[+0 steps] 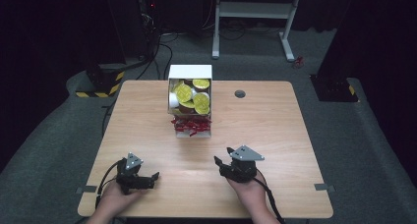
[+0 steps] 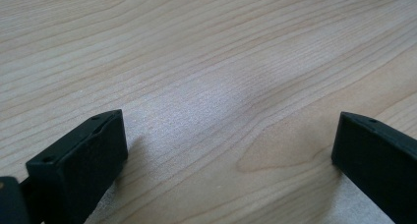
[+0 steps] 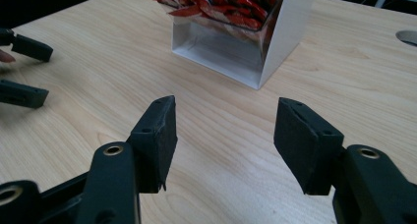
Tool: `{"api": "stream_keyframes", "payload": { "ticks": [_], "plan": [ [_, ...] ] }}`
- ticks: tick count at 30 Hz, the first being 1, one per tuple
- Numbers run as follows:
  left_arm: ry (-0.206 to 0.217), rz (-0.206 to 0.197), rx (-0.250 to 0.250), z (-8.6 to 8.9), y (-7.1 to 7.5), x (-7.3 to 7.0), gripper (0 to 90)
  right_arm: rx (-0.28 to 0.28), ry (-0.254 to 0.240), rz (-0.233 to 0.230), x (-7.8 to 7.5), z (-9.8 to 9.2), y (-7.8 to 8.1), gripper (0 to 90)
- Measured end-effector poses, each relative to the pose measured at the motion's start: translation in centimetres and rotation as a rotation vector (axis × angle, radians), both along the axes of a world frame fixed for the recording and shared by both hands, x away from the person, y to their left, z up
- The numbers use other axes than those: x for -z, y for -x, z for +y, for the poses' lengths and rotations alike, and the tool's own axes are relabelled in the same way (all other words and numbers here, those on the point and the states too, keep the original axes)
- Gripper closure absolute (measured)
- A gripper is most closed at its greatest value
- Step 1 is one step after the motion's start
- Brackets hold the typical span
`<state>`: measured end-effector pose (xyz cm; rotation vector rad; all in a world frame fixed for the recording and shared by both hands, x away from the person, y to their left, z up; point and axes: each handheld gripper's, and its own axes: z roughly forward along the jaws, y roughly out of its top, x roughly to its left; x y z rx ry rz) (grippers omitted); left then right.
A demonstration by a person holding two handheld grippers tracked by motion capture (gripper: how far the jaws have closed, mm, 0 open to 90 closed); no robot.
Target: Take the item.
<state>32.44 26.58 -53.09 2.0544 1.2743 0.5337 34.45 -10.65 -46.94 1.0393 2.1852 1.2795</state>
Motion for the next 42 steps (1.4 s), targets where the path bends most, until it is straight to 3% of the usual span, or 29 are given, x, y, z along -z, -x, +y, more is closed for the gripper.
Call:
{"api": "stream_keyframes", "payload": {
  "ticks": [6, 16, 23, 42],
  "plan": [
    [0.0, 0.001, -0.001, 0.0, 0.0, 0.0, 0.5, 0.009, -0.008, -0.005, -0.5, 0.3, -0.8, 43.2],
    [0.0, 0.001, -0.001, 0.0, 0.0, 0.0, 0.5, 0.052, 0.025, -0.057, -1.8, 1.2, -2.3, 49.0],
    [0.0, 0.001, -0.001, 0.0, 0.0, 0.0, 0.5, 0.066, 0.002, -0.056, -2.2, 1.1, -3.0, 49.0],
    [0.0, 0.001, 0.0, 0.0, 0.0, 0.0, 0.5, 0.093, 0.03, -0.063, -3.5, 2.4, -5.4, 49.3]
  ]
}}
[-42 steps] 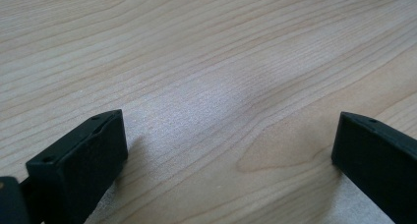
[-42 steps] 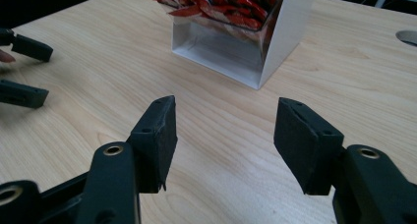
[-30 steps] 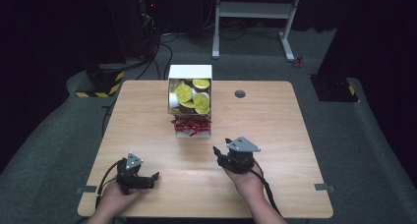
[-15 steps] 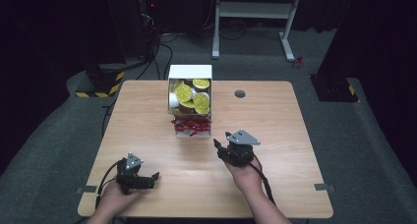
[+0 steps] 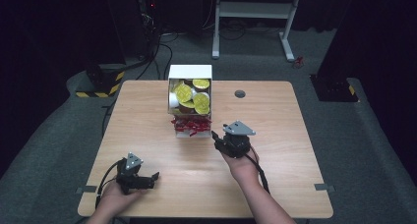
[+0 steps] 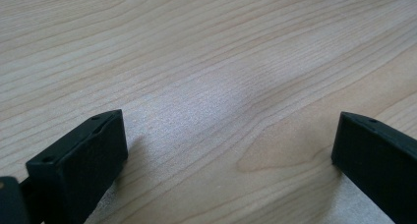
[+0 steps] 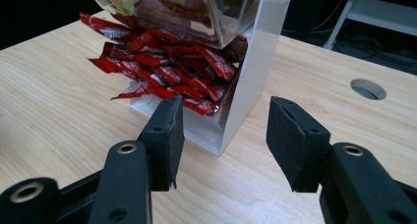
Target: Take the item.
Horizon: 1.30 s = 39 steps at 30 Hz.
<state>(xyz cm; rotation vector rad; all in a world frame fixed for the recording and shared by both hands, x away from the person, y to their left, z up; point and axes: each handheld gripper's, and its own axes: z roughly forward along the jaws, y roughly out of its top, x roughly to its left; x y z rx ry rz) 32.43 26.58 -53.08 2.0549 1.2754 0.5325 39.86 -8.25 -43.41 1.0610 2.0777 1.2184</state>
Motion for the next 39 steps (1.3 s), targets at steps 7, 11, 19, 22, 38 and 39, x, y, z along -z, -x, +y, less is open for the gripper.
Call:
{"api": "stream_keyframes", "payload": {
  "ticks": [7, 11, 19, 22, 38, 39],
  "plan": [
    [0.0, 0.0, 0.0, 0.0, 0.0, 0.0, 0.5, -0.001, 0.002, 0.005, -0.1, 0.3, -0.8, 49.8],
    [0.0, 0.0, 0.0, 0.0, 0.0, 0.0, 0.5, -0.001, 0.006, 0.007, -0.1, 0.6, -1.3, 50.2],
    [0.001, -0.003, -0.001, 0.0, 0.0, 0.0, 0.5, 0.008, 0.004, 0.024, -0.1, 1.0, -2.2, 50.3],
    [0.001, -0.003, -0.001, 0.0, 0.0, 0.0, 0.5, 0.006, 0.007, 0.019, -0.1, 1.3, -2.4, 50.4],
    [0.002, -0.003, -0.001, 0.0, 0.0, 0.0, 0.5, -0.003, 0.036, 0.045, 0.4, 2.5, -4.1, 53.7],
    [0.002, -0.003, -0.001, 0.0, 0.0, 0.0, 0.5, -0.003, 0.036, 0.045, 0.4, 2.5, -4.1, 53.7]
  ]
}}
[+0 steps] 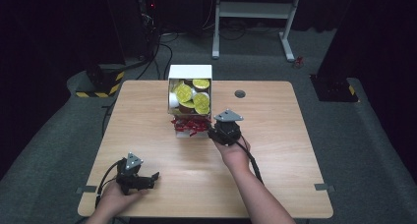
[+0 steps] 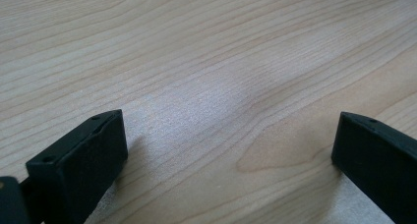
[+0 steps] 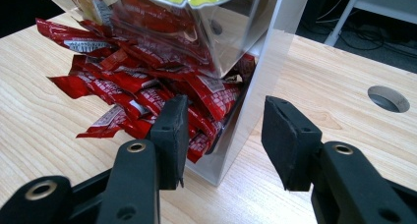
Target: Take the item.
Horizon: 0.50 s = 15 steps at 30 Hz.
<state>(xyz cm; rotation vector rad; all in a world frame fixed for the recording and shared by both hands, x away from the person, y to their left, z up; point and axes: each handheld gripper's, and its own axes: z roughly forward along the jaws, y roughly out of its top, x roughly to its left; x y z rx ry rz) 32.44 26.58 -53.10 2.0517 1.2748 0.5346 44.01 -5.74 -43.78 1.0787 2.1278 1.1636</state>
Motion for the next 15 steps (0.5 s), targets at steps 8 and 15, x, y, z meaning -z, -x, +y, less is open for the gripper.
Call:
{"api": "stream_keyframes", "payload": {
  "ticks": [8, 15],
  "plan": [
    [-0.002, 0.001, 0.001, 0.0, 0.0, -0.01, 0.5, 0.006, 0.029, 0.005, 0.23, 0.55, -0.69, 54.1],
    [-0.001, 0.0, 0.0, 0.0, 0.0, 0.0, 0.5, 0.009, 0.035, 0.002, 0.49, 0.68, -1.01, 55.6]
  ]
}}
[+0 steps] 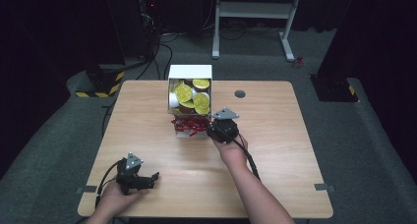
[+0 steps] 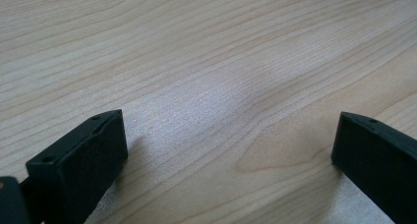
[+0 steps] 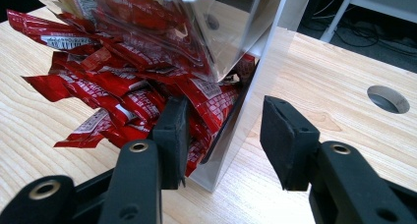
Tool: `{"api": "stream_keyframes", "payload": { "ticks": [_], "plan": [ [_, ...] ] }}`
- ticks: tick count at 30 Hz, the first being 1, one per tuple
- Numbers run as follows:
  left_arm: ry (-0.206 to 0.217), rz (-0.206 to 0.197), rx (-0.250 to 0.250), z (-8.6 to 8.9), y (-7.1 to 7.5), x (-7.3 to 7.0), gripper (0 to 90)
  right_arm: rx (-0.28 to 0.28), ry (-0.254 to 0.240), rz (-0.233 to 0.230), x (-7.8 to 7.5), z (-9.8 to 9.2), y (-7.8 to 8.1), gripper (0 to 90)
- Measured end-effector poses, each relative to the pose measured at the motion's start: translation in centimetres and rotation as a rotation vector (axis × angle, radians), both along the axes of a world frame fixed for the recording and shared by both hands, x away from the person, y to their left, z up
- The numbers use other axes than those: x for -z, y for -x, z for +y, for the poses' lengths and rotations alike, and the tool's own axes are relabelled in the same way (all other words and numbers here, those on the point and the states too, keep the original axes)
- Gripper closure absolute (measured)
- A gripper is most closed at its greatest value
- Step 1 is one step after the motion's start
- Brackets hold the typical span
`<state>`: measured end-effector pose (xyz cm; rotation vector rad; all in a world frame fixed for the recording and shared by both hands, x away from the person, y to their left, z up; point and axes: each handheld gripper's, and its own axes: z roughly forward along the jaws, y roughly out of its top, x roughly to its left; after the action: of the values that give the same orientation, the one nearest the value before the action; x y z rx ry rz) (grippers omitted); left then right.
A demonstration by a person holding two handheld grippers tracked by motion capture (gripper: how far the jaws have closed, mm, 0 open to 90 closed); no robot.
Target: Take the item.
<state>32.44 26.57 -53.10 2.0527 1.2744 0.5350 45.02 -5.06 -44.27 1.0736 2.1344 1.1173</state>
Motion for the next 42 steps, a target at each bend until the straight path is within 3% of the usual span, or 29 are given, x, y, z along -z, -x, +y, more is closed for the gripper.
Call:
{"api": "stream_keyframes", "payload": {
  "ticks": [14, 42],
  "plan": [
    [0.001, -0.001, 0.0, 0.0, 0.0, 0.0, 0.5, -0.01, 0.026, 0.001, -0.1, 1.1, -0.5, 64.5],
    [0.0, 0.003, 0.001, 0.0, 0.0, 0.0, 0.5, -0.029, 0.052, -0.028, 0.0, 1.0, -0.2, 85.5]
  ]
}}
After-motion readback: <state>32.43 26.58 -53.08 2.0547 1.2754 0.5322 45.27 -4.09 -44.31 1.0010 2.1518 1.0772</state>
